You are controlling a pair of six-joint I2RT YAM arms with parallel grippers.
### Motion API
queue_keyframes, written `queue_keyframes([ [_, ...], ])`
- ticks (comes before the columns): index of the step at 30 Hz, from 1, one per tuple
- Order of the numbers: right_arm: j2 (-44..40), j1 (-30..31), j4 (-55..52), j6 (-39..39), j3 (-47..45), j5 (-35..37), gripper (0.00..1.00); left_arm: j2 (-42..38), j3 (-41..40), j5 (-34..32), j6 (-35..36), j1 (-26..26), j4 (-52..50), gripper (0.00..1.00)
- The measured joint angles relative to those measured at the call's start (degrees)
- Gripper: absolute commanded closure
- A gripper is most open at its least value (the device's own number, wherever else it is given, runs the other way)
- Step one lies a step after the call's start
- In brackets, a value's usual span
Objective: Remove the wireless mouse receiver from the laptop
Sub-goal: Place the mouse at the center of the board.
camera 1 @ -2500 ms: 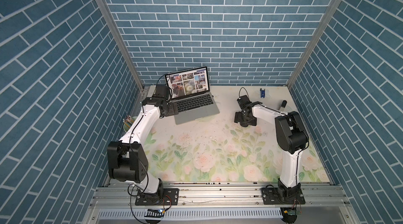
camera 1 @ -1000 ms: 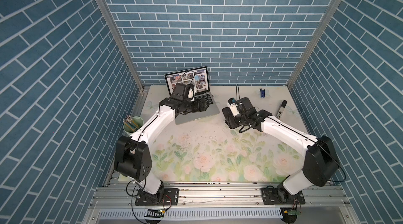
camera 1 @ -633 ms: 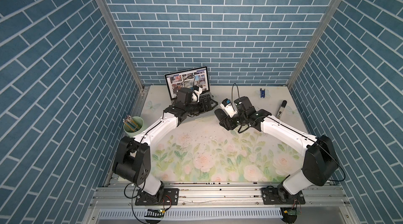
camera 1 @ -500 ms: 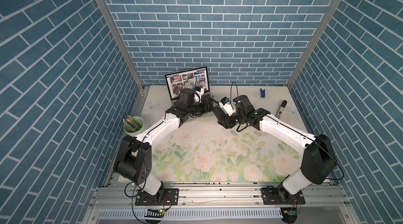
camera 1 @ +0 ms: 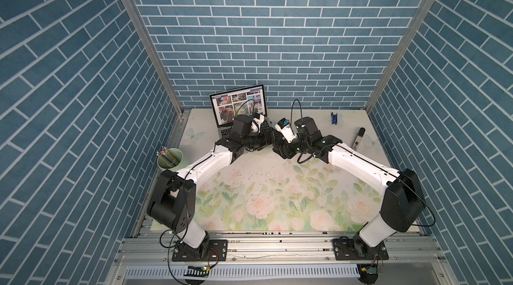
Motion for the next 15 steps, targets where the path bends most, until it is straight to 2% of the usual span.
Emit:
queue_keyframes([
  [15,0.0,0.3,0.0,0.0,-0.2,0.0,0.53,0.9,0.3,-1.2,1.3,0.1,-0.9,0.48],
])
